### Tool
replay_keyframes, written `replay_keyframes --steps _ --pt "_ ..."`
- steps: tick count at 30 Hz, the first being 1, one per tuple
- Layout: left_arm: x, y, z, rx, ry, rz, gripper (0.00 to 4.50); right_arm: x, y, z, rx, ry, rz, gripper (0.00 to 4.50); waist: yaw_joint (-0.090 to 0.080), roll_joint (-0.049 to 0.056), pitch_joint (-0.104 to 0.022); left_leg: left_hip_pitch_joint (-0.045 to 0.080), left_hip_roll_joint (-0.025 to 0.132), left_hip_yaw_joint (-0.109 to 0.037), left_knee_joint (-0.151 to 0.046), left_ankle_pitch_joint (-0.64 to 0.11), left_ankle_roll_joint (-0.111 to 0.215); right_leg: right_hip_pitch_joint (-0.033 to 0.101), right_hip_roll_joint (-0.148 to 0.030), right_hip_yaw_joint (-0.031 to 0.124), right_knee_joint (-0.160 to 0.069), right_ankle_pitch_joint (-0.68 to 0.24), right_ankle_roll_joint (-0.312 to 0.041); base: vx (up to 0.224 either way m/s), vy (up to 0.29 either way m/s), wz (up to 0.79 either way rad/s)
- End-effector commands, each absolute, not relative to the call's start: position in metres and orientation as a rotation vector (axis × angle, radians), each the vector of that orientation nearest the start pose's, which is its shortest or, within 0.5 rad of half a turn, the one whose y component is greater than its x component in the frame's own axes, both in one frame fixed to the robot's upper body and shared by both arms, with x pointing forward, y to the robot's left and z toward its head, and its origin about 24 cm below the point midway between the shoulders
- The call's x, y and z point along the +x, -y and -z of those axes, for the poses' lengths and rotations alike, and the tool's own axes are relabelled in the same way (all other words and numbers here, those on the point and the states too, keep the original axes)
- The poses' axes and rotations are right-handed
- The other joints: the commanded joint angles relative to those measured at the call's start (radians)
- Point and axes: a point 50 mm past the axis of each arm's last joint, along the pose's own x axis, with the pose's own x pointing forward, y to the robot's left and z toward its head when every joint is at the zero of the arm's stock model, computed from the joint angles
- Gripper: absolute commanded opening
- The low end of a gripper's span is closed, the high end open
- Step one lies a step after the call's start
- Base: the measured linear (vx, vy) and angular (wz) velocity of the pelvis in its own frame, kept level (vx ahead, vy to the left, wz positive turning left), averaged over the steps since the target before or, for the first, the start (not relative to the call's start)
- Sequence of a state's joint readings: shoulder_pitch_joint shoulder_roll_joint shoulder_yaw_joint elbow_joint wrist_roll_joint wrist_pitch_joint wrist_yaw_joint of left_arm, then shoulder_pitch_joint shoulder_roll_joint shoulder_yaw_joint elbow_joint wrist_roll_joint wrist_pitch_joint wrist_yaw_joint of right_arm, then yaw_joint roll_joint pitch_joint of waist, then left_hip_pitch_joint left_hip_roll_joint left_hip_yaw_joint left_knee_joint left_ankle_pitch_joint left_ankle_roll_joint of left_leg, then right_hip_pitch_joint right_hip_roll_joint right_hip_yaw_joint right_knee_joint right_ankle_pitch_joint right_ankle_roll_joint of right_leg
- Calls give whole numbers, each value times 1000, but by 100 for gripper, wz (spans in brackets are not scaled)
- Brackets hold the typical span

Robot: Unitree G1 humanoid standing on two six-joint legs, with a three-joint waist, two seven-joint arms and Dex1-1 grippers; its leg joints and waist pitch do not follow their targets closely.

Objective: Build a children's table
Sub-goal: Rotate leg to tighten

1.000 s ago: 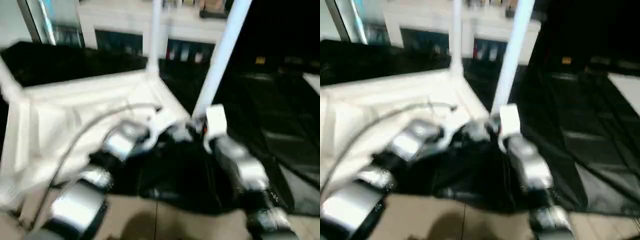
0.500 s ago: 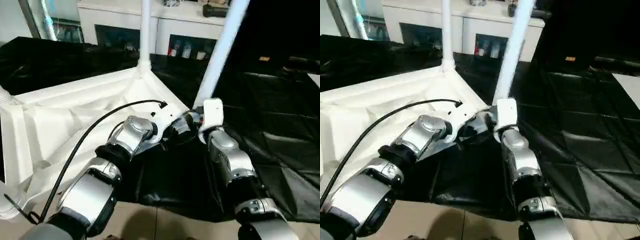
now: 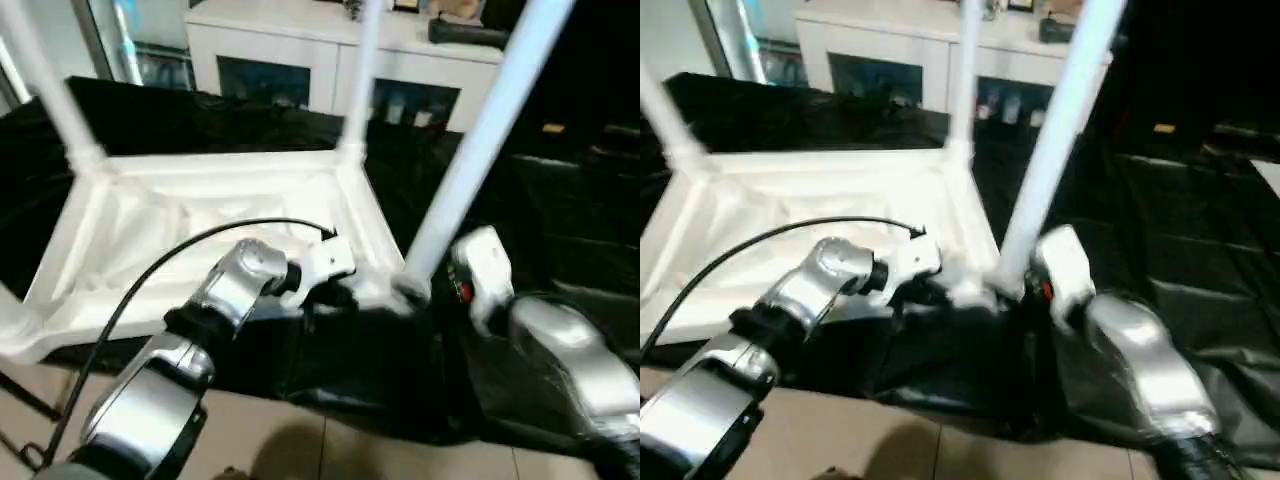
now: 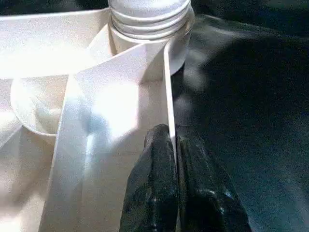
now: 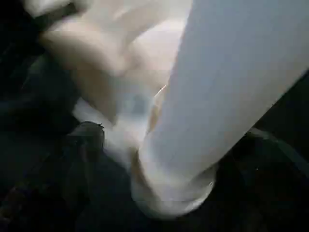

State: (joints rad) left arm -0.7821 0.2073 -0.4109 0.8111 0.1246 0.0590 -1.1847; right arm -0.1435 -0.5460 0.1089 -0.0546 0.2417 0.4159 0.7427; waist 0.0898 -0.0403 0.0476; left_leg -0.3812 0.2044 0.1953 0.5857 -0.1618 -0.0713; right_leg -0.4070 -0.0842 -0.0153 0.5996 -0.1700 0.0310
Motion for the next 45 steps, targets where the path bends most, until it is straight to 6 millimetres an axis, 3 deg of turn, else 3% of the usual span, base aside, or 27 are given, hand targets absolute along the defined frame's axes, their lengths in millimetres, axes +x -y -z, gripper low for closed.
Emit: replay_keyframes --steps 1,6,14,19,29,30,35,36,39,41,43,44,45 --pt "317 -72 -38 541 -576 1569 0 256 185 -67 -224 -378 -878 448 -7 -5 -50 21 25 -17 -82 -410 11 23 -46 21 -98 -447 -136 0 0 0" --pt "319 -78 -45 559 -571 1575 0 258 175 -62 -237 -387 -890 448 -11 -8 -53 22 25 -16 -80 -398 3 17 -45 19 -95 -429 -150 0 0 0" --pt "318 -84 -46 570 -578 1582 0 264 168 -61 -198 -372 -891 448 -11 -6 -55 19 25 -14 -80 -368 0 23 -44 19 -84 -345 -174 0 0 0" --pt "319 -86 -47 569 -576 1576 0 267 170 -60 -183 -379 -889 401 -14 -9 -52 21 25 -16 -81 -392 -5 19 -47 20 -92 -420 -153 0 0 0" --pt "319 -89 -48 571 -573 1565 0 266 174 -58 -184 -390 -888 323 -13 -6 -55 19 25 -13 -79 -356 2 23 -44 20 -84 -343 -174 0 0 0" --pt "319 -90 -48 571 -575 1564 0 267 173 -58 -180 -390 -890 299 -13 -7 -54 18 24 -13 -79 -357 2 24 -44 20 -84 -344 -174 0 0 0" --pt "319 -91 -48 572 -577 1561 0 267 172 -57 -180 -390 -893 276 -13 -7 -54 20 24 -13 -80 -368 -2 22 -45 20 -86 -365 -171 0 0 0" --pt "319 -92 -48 573 -580 1559 0 267 171 -56 -178 -391 -895 249 -13 -7 -54 20 24 -13 -80 -369 -2 22 -45 20 -86 -367 -170 0 0 0" --pt "319 -92 -48 574 -582 1558 0 267 171 -56 -176 -391 -896 240 -14 -6 -54 20 25 -14 -81 -375 -4 22 -45 19 -86 -371 -170 0 0 0" --pt "320 -93 -47 569 -580 1538 0 269 172 -53 -176 -391 -854 226 -16 -3 -53 20 24 -14 -81 -383 -8 21 -45 19 -87 -371 -171 0 0 0" --pt "329 -89 -48 565 -546 1425 0 283 173 -46 -150 -385 -662 218 -23 -4 -52 22 22 -13 -80 -400 -14 15 -43 19 -90 -396 -170 0 0 0" --pt "329 -89 -48 565 -546 1425 0 283 173 -46 -150 -385 -662 215 -29 -5 -52 20 18 -16 -81 -415 -26 15 -43 15 -92 -436 -162 0 0 0" --pt "340 -85 -50 555 -520 1299 0 293 169 -40 -92 -387 -525 212 -36 -2 -52 22 17 -20 -81 -432 -37 13 -45 13 -95 -475 -150 0 0 0"
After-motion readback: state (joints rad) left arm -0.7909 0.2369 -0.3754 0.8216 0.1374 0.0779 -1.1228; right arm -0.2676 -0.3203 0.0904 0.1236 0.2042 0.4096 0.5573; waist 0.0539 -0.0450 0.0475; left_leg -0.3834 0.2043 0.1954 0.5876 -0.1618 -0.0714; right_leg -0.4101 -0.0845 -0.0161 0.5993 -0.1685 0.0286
